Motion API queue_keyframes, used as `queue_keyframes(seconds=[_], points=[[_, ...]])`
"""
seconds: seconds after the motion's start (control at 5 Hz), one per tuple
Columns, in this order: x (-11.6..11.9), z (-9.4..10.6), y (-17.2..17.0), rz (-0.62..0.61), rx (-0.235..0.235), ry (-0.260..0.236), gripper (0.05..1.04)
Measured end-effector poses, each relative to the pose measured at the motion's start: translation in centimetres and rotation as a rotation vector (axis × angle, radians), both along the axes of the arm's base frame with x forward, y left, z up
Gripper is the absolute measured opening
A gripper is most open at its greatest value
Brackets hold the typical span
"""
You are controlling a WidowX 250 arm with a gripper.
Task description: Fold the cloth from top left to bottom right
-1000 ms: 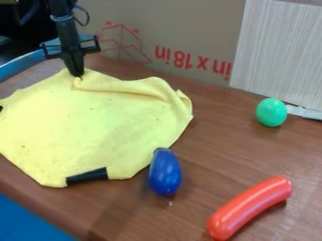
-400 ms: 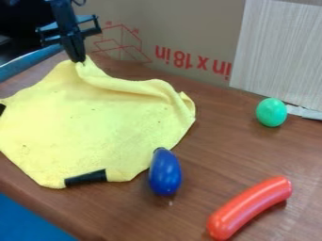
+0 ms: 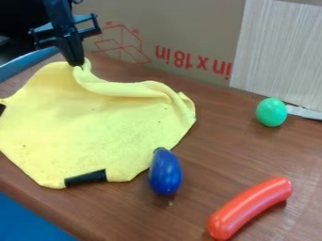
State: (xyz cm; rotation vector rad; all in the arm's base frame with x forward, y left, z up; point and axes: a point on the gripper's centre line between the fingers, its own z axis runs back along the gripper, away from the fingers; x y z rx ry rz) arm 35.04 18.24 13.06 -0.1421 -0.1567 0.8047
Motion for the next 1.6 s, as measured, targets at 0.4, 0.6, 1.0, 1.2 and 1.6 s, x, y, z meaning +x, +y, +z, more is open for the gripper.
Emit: queue_keyframes(seconds=[0.4,0.6,1.0,1.2,1.6], points=[[-3.7,-0.2,-3.3,0.121,0.001,-0.031,0.058],[-5.0,-0.7,-4.6,0.198,-0.014,-0.027,0.058],[-8.1,-0.8,-8.3,0.281,-0.063,-0.035,0.058],[-9.7,-0.8,-9.7,0.276,-0.070,-0.043,0.058],[-12.4,-2.5,-11.6,0.306,-0.093,-0.099,0.223]])
